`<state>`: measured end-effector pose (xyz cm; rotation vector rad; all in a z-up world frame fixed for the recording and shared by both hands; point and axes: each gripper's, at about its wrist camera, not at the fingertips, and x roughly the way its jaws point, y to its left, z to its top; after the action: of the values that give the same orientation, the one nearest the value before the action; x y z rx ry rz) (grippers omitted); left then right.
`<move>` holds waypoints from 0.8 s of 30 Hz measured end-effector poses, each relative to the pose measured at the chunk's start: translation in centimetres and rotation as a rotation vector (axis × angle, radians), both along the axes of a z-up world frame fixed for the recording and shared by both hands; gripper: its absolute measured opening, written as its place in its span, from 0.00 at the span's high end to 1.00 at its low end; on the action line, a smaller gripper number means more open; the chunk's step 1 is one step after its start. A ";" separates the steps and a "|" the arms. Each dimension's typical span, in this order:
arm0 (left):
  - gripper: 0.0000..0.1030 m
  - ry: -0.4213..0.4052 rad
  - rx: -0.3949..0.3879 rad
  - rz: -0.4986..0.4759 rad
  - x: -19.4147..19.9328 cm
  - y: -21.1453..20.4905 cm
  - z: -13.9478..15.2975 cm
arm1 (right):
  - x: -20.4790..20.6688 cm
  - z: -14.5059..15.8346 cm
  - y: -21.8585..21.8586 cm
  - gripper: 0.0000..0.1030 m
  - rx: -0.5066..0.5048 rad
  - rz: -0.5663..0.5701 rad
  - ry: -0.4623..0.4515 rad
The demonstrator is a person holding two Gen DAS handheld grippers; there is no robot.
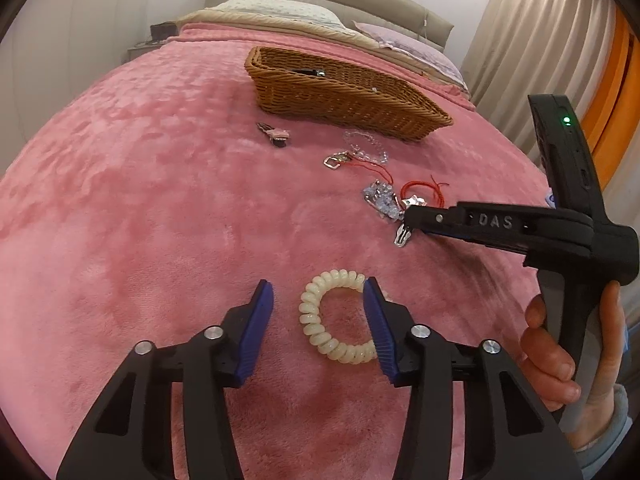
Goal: Organize jewelry
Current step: 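Grasp the cream coil hair tie with left tool while right tool grasps pink hair clip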
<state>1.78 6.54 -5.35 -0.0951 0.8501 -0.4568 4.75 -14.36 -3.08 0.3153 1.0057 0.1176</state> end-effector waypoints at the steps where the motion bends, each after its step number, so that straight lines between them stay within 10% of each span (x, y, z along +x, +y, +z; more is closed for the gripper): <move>1: 0.65 0.000 0.000 0.002 0.0 0.1 0.0 | -0.1 0.0 0.2 0.85 -0.015 0.013 -0.005; 13: 0.85 0.015 -0.016 0.007 0.5 0.6 -0.3 | -3.5 0.4 0.0 0.91 -0.200 0.269 -0.022; 17: 0.85 0.017 -0.019 0.011 0.6 0.6 -0.3 | -3.1 0.9 -0.8 0.90 -0.101 0.254 0.008; 24: 0.81 0.012 -0.016 0.006 0.4 0.4 -0.3 | -1.3 0.3 0.0 0.59 -0.005 0.155 0.020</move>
<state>2.23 6.91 -5.67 -0.1152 0.8581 -0.4578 3.43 -14.41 -2.80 0.2341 1.0501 0.2531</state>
